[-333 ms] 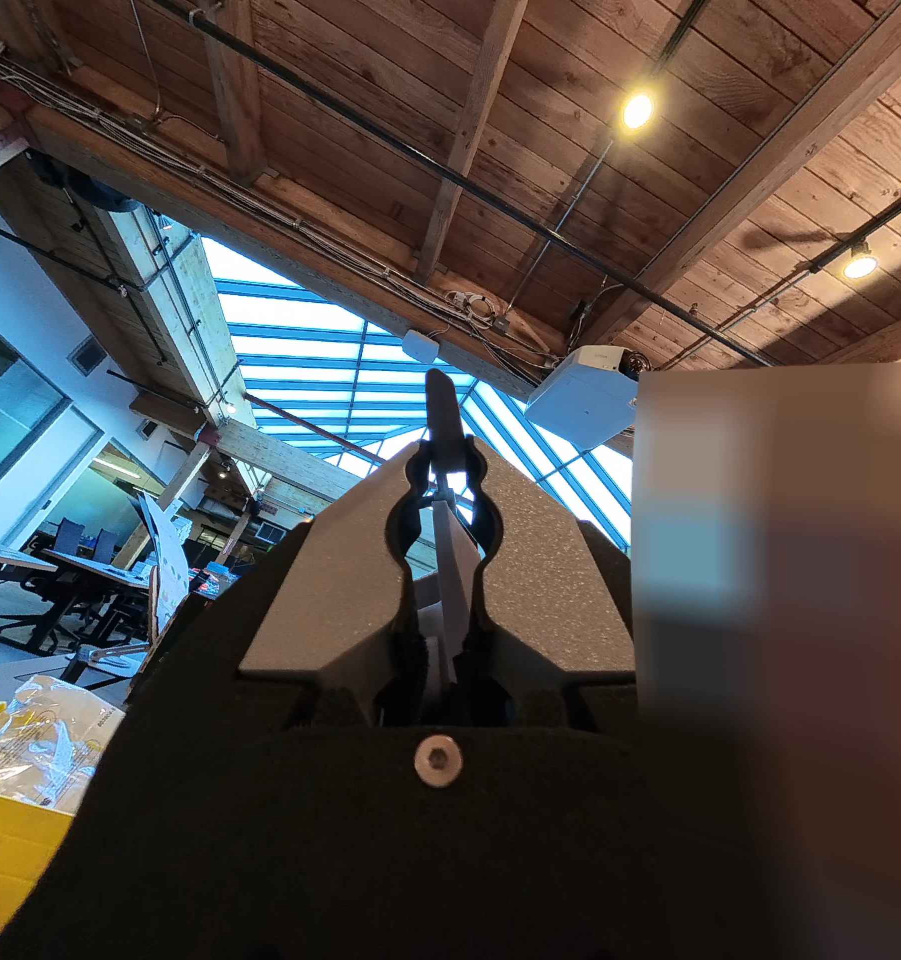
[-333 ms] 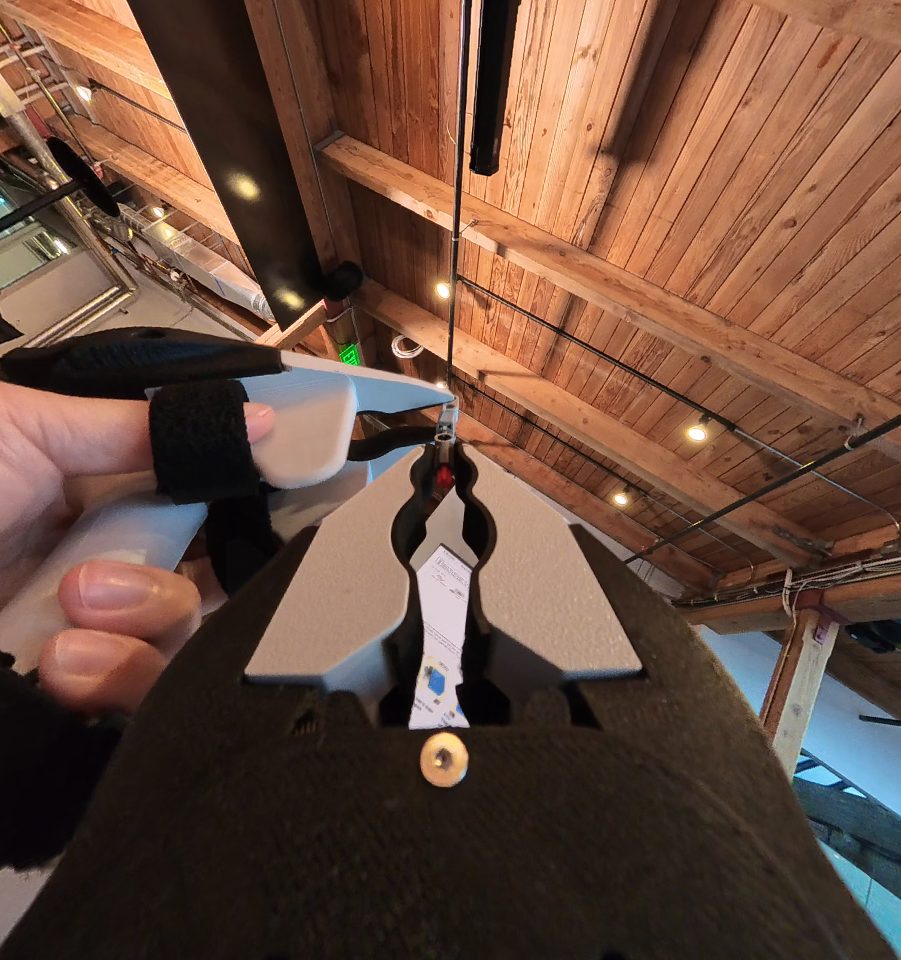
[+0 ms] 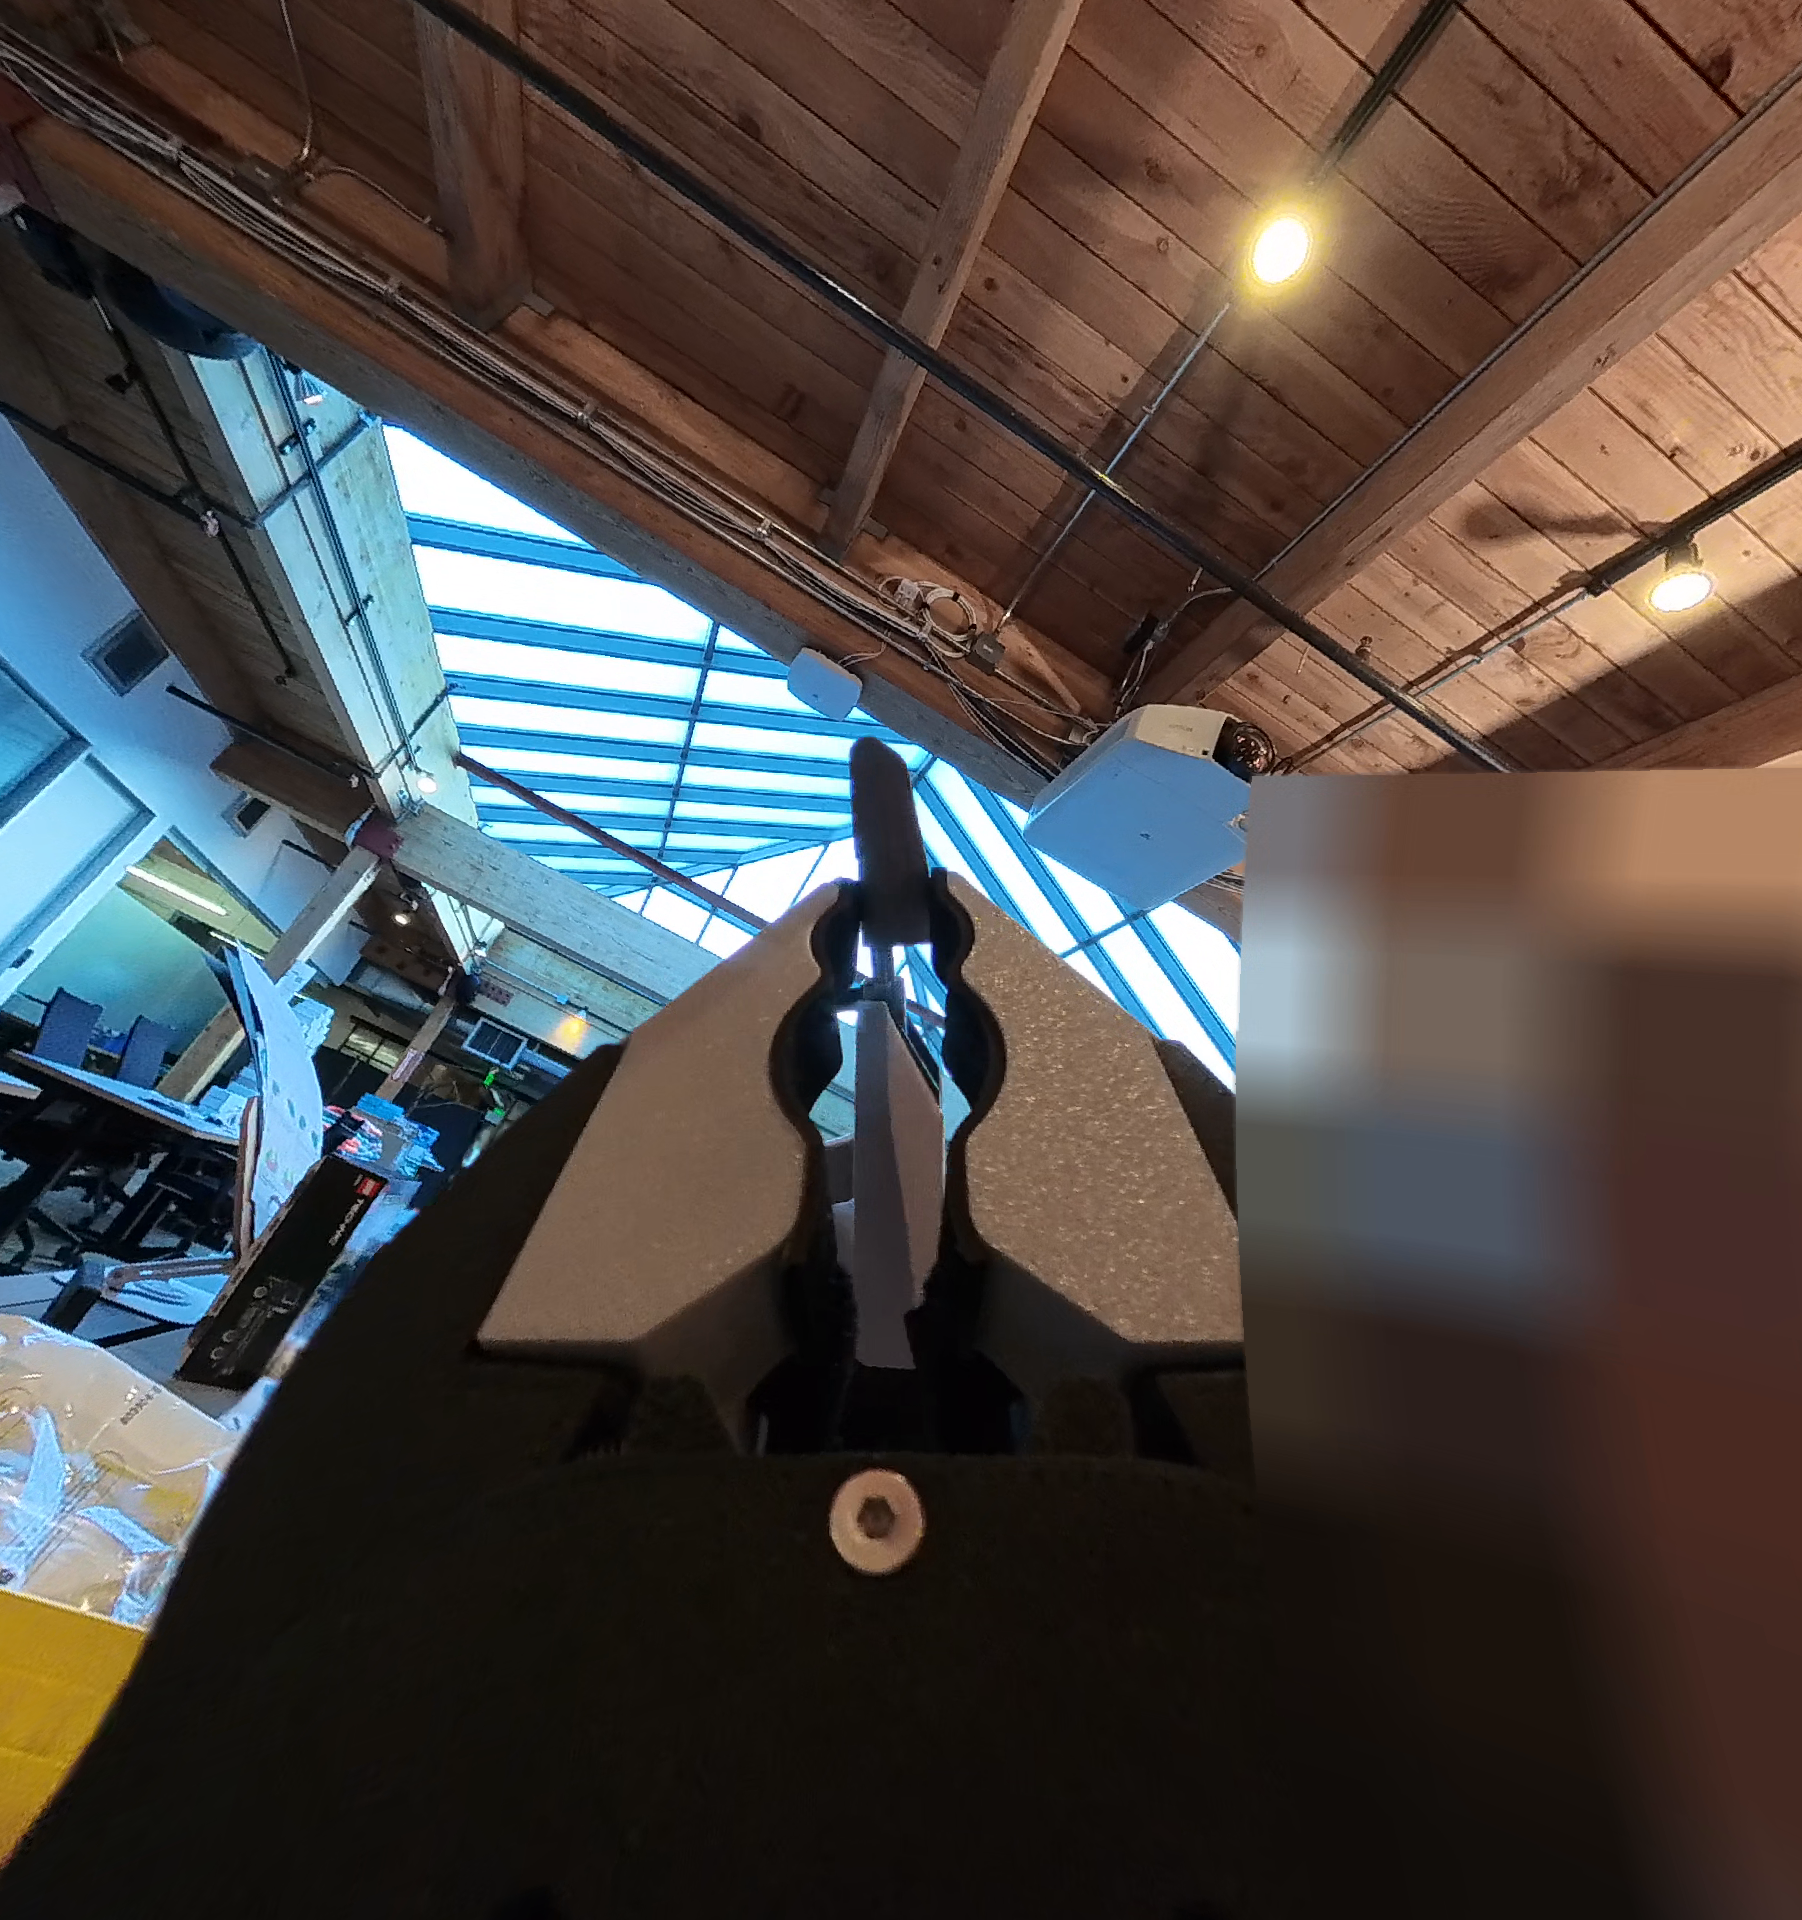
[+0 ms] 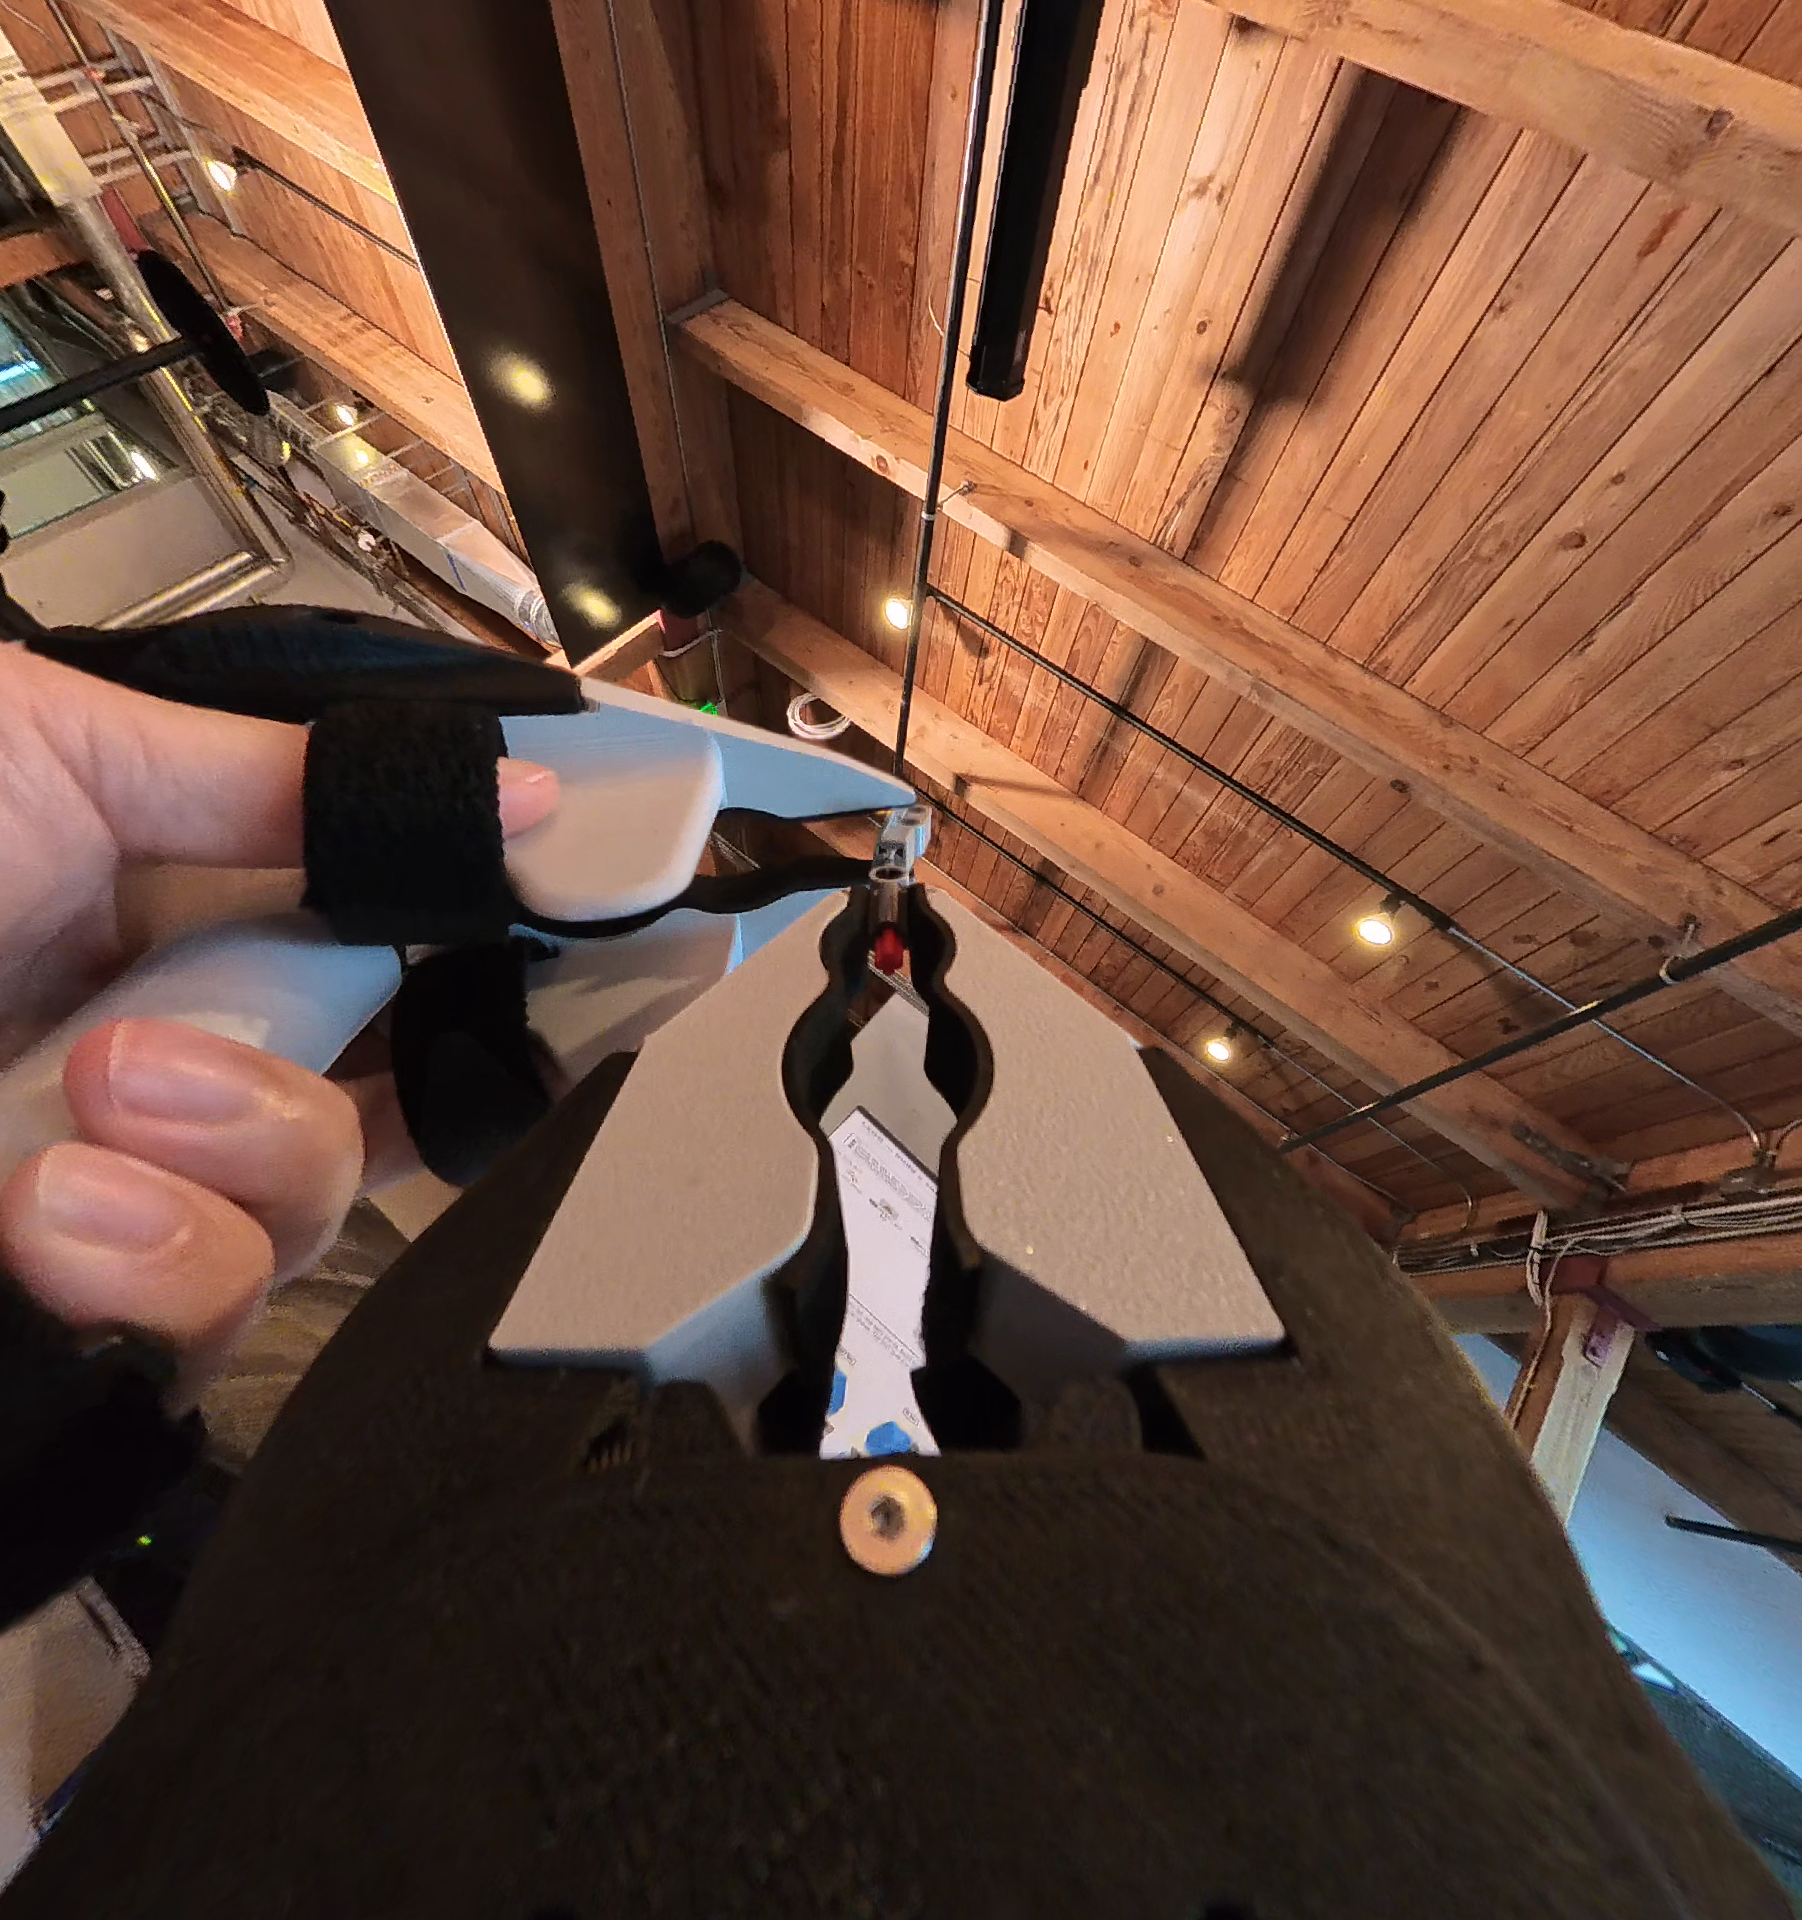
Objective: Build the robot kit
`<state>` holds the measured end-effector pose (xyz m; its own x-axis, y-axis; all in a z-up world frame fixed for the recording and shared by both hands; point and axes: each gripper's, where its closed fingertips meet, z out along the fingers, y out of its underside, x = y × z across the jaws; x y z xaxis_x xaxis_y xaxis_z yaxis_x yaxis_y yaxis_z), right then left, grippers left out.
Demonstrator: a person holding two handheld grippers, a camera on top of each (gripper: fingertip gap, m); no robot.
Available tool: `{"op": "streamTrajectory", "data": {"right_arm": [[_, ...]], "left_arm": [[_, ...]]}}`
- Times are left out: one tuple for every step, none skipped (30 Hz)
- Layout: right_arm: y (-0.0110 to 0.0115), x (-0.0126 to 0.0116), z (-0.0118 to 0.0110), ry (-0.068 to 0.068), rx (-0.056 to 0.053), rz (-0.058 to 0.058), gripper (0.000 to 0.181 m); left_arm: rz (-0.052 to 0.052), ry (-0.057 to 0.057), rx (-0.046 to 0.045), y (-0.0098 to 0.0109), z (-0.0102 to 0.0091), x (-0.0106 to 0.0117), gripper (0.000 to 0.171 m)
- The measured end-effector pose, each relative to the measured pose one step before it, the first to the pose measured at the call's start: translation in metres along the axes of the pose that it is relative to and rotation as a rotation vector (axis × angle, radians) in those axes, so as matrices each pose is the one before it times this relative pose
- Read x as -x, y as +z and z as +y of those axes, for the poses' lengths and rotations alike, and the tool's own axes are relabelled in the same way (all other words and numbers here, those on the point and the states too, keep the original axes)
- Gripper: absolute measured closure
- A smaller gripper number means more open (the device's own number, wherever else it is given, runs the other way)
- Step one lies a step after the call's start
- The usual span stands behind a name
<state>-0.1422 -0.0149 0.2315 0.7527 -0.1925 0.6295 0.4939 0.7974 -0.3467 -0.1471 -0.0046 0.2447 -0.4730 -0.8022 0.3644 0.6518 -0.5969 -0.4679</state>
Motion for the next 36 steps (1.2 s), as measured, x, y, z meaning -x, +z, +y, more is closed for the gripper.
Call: {"op": "streamTrajectory", "data": {"right_arm": [[0.00016,0.00017,0.00074,0.0094,0.0077,0.0057,0.177],[0.00019,0.00056,0.00061,0.0117,0.0087,0.0063,0.177],[0.00022,0.00077,0.0004,0.0077,0.0074,0.0048,0.177],[0.00025,0.00044,0.00052,0.0037,0.0057,0.0042,0.177],[0.00005,0.00041,0.00036,0.0045,0.0029,0.0028,0.177],[-0.00005,0.00025,0.0001,0.0063,0.0007,0.0014,0.177],[-0.00013,0.0,0.00029,0.0054,0.0017,0.0012,0.177],[-0.00012,0.00026,0.00049,0.0026,0.0025,0.0016,0.177],[0.00011,0.00035,0.00062,0.0011,0.0036,0.0018,0.176],[0.00011,0.00047,0.0005,-0.0003,0.0028,0.0022,0.176],[0.00012,0.00058,0.00061,-0.0021,0.0031,0.0016,0.176],[0.00009,0.00052,0.00072,-0.0033,0.0027,0.0014,0.176],[0.00006,0.00062,0.00066,-0.005,0.0028,0.0024,0.176],[0.00017,0.00097,0.00089,-0.0069,0.0051,0.003,0.176],[0.0002,0.00095,0.00094,-0.0065,0.0062,0.0035,0.176],[0.00014,0.00077,0.00079,-0.0021,0.004,0.0031,0.176],[0.00029,0.00088,0.00095,0.0018,0.004,0.0,0.176],[0.00023,0.00077,0.00101,0.0018,0.0033,-0.0009,0.176],[0.0,0.00037,0.00065,0.001,0.0015,0.0014,0.176],[-0.00011,-0.00006,0.00019,0.0005,-0.0016,0.0016,0.176],[-0.0001,0.00005,0.00001,0.0026,-0.0016,-0.0008,0.176],[-0.00008,-0.00016,-0.00012,0.005,-0.0013,-0.0019,0.176],[-0.00009,-0.00084,-0.00058,0.0088,-0.0056,-0.0033,0.176],[-0.00018,-0.00106,-0.00054,0.0166,-0.0079,-0.008,0.176],[0.00008,-0.0011,0.00002,0.0206,-0.0042,-0.0116,0.177],[0.00027,-0.00055,0.00009,0.0152,-0.0011,-0.0104,0.177],[-0.00016,-0.00033,-0.0008,0.0034,-0.0057,-0.0055,0.177],[-0.00058,-0.00083,-0.00173,-0.0055,-0.0108,0.0018,0.177],[-0.00109,-0.00154,-0.00242,-0.0051,-0.0167,0.0021,0.176],[-0.00084,-0.00141,-0.00236,0.0002,-0.0174,-0.0052,0.177],[-0.00054,-0.00162,-0.00092,0.0089,-0.0084,-0.0118,0.176],[-0.00025,-0.00121,-0.00005,0.0158,-0.003,-0.0144,0.176],[0.00016,-0.0006,0.00025,0.0099,-0.0008,-0.0132,0.176],[0.00028,-0.00027,0.0009,0.0014,0.0052,-0.0084,0.176],[0.00016,-0.0002,0.00015,-0.0012,0.0021,-0.0054,0.176],[0.0002,0.0001,-0.00036,-0.0038,-0.0016,-0.0071,0.176]], "left_arm": [[-0.0063,0.0101,-0.0081,-0.00026,-0.0003,0.00061,0.16],[-0.0072,0.0117,-0.00666,-0.00053,-0.00043,0.00062,0.16],[-0.0065,0.0093,-0.00536,-0.00055,-0.00043,0.00048,0.16],[-0.005,0.0031,-0.00378,-0.00032,-0.00033,0.00048,0.16],[-0.0018,-0.002,-0.00339,-0.0004,-0.00011,0.00016,0.16],[0.0,-0.0032,-0.00581,-0.00017,-0.00003,0.00024,0.16],[-0.0005,-0.0045,-0.0057,-0.00028,0.00009,0.00042,0.16],[-0.0025,-0.002,-0.00568,-0.00031,-0.00015,0.00059,0.16],[-0.0039,0.0027,-0.00526,-0.00043,-0.00024,0.00054,0.16],[-0.004,0.0016,-0.00427,-0.00033,-0.0003,0.00057,0.16],[-0.0036,-0.0028,-0.0042,-0.00034,-0.00035,0.00078,0.16],[-0.0031,-0.003,-0.00397,-0.00058,-0.00031,0.00073,0.16],[-0.0036,-0.0035,-0.00592,-0.00064,-0.00033,0.00084,0.16],[-0.0064,-0.0029,-0.01007,-0.0007,-0.00064,0.00129,0.16],[-0.0053,-0.0041,-0.00828,-0.0006,-0.00047,0.0011,0.16],[-0.0029,-0.0069,-0.00437,-0.0006,-0.00054,0.00097,0.16],[-0.0043,-0.0016,-0.00429,-0.00057,-0.00064,0.00122,0.16],[-0.0041,0.0034,-0.00108,-0.00041,-0.00027,0.00094,0.16],[-0.0023,0.0036,-0.00029,-0.00008,0.00006,0.00054,0.16],[0.0001,-0.0008,-0.00054,-0.00007,0.00007,0.00006,0.16],[-0.0014,0.0,-0.0021,-0.00001,0.00009,0.0,0.16],[0.0019,0.0026,0.00359,0.00042,0.00013,-0.00033,0.16],[0.0034,0.0049,0.01232,0.00072,0.0005,-0.00065,0.16],[0.0003,0.0101,0.01611,0.0008,0.00033,-0.00086,0.16],[-0.0053,0.0102,0.01223,0.00069,0.00008,-0.00013,0.16],[-0.0006,0.0041,0.00502,0.00024,-0.00019,-0.00045,0.16],[0.0081,-0.0006,0.00147,0.00038,0.00029,-0.0013,0.16],[0.0157,-0.0081,0.00364,0.00105,0.0011,-0.00202,0.16],[0.0221,-0.0185,0.00716,0.00114,0.00132,-0.0026,0.16],[0.0167,-0.0208,0.00481,0.00092,0.00088,-0.00162,0.16],[0.0074,-0.0173,0.005,0.00078,0.00074,-0.00014,0.16],[0.0047,-0.0098,0.00587,0.00051,0.00019,0.00003,0.16],[-0.0018,0.0006,0.00521,0.00017,-0.00014,0.0006,0.16],[-0.0051,0.0073,0.00658,0.00025,-0.00023,0.00066,0.16],[-0.0005,0.0079,0.01131,0.0002,-0.00012,0.00003,0.16],[-0.0003,0.0046,0.01124,0.0001,-0.0001,-0.00019,0.16]]}}
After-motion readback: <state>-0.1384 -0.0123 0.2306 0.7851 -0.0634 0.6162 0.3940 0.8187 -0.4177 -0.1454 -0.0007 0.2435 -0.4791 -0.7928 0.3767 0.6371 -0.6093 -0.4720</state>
